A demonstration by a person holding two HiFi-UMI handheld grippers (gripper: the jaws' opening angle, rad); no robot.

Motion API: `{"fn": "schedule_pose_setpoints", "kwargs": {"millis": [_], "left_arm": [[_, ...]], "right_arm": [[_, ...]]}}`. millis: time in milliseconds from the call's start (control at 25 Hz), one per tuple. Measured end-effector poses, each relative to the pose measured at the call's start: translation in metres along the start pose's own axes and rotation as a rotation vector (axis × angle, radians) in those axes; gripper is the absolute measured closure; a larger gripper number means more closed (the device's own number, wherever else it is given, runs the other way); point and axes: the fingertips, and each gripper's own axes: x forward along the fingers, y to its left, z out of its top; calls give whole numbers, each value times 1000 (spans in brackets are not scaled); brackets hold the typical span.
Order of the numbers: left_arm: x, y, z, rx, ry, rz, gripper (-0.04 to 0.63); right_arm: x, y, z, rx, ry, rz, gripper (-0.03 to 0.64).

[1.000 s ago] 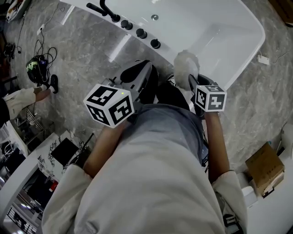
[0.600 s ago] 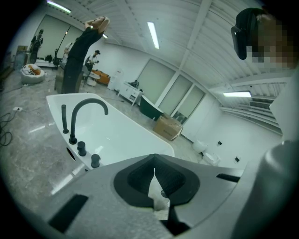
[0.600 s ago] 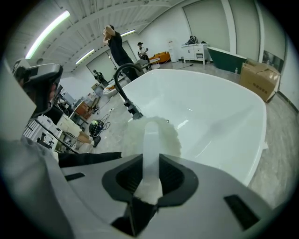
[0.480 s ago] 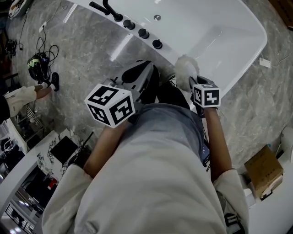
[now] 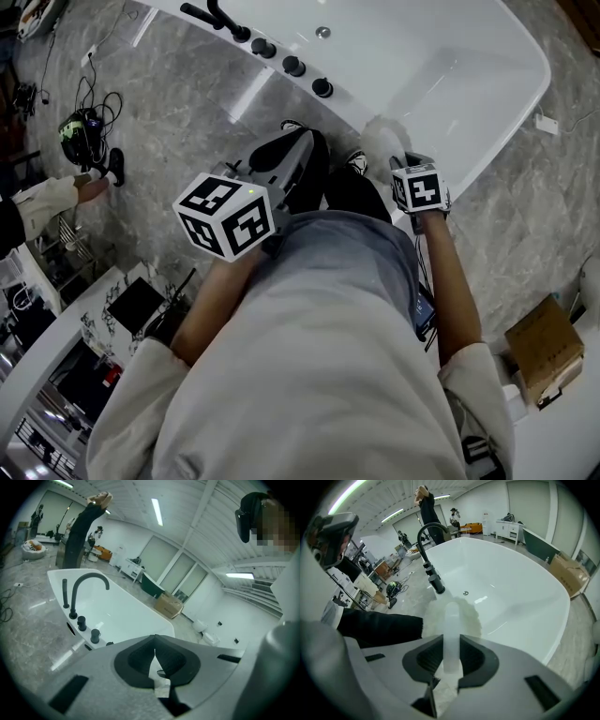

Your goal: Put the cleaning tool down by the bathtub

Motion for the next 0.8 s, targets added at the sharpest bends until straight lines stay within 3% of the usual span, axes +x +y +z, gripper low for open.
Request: {"fn": "schedule_pose_setpoints", "kwargs": {"millis": [800], "left_arm": [[1,-3,0,-14,-1,22,591]], "right_arm": [[33,-11,6,-209,95,-23,541]]}}
